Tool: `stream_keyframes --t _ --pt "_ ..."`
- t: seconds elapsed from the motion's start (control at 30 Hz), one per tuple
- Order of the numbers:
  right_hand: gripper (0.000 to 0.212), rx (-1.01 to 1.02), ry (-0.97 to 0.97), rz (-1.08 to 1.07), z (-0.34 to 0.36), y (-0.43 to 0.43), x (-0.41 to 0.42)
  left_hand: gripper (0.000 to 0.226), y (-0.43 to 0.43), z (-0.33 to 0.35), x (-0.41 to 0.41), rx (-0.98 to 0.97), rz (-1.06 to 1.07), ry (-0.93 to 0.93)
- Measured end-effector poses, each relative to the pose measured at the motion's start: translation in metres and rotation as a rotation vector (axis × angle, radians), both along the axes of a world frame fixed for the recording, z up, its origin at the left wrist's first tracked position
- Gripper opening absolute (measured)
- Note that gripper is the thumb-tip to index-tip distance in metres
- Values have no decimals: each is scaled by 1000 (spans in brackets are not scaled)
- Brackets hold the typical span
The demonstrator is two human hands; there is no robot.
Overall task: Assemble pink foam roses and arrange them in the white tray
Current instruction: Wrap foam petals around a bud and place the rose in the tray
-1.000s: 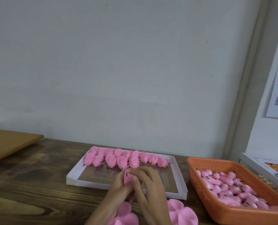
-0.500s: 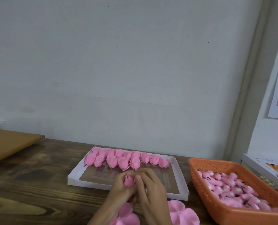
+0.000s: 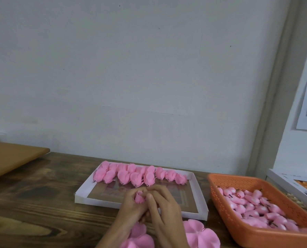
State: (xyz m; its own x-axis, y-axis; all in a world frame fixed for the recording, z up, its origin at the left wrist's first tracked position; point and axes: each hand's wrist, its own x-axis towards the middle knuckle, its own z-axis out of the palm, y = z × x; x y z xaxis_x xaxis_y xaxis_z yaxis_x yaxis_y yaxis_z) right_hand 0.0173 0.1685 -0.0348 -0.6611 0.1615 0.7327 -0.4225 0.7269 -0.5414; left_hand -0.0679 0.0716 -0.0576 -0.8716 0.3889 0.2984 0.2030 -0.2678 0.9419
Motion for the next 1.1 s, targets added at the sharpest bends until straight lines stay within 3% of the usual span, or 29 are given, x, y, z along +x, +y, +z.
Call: stream_keyframes --t 0.3,0.53,0.67,0.77,0.83,0.9,1.0,1.1 --pt "32 -28 -13 66 -4 0 -4 17 -1 -4 -12 -48 14 -55" --pt "35 -28 -28 54 -9 -5 -16 21 -11 15 -27 -228 -1 14" --pt "42 -71 -76 74 -12 -14 -17 23 -14 16 -37 -181 3 -40" --pt "36 -7 -176 -77 -11 -13 -22 37 -14 8 -41 -48 41 -80" --pt "16 233 -336 -190 0 -7 -28 45 -14 4 -46 26 68 -105" --pt "16 452 -590 -122 16 -3 -33 48 -17 2 -50 49 57 -119" --pt "29 578 -915 92 26 -4 -35 46 -23 1 -56 96 56 -162" --pt "28 521 -860 96 18 -4 -33 35 -25 0 -61 109 67 -214"
